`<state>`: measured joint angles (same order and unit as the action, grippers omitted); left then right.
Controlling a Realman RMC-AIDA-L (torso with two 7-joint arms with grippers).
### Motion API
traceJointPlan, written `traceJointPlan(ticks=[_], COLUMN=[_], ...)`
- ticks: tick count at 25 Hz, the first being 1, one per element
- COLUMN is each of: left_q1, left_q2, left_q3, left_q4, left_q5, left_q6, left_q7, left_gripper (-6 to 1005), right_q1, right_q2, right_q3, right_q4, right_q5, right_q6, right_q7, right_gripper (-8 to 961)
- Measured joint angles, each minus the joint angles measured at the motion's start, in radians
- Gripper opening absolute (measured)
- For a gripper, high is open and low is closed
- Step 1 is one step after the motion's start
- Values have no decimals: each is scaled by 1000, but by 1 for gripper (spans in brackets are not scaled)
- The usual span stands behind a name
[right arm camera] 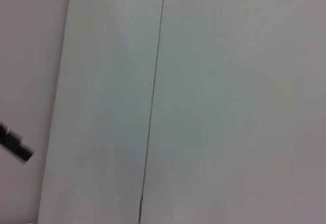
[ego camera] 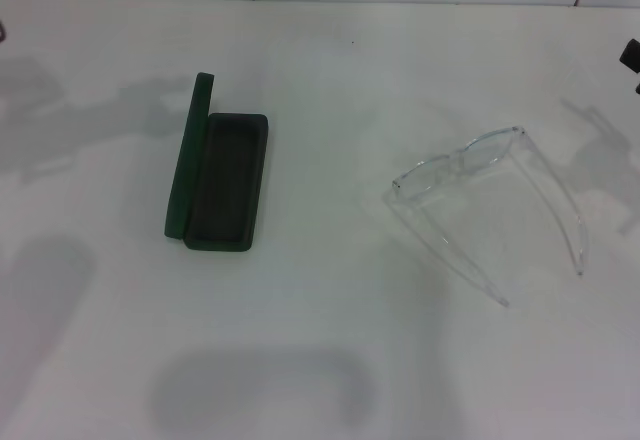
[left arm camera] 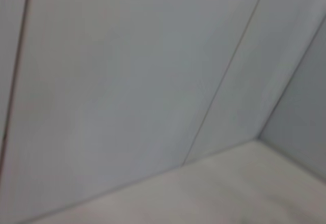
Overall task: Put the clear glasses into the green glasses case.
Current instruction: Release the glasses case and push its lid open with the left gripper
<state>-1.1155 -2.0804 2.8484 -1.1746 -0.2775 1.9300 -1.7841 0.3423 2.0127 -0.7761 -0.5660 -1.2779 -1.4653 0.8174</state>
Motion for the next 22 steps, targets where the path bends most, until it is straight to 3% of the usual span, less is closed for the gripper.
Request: traceJointPlan(ticks=[7, 14, 22], left_q1=[-104, -175, -217], left_q2=[-7, -6, -9], left_q3=[0, 0, 0], left_q4=[-23, -30, 45], left_q5=[331, 459, 645], left_q6=[-86, -100, -229], left_q7=[-68, -129, -195], left_gripper=[703, 702, 701], right_q1=[31, 57, 58], right_q2=[1, 0, 3], right_q3=[-10, -15, -15], right_q4=[4, 8, 8], right_q5=[-12, -41, -50], right_q6=[48, 75, 67], right_q7=[-9, -12, -13], right_gripper=[873, 873, 873])
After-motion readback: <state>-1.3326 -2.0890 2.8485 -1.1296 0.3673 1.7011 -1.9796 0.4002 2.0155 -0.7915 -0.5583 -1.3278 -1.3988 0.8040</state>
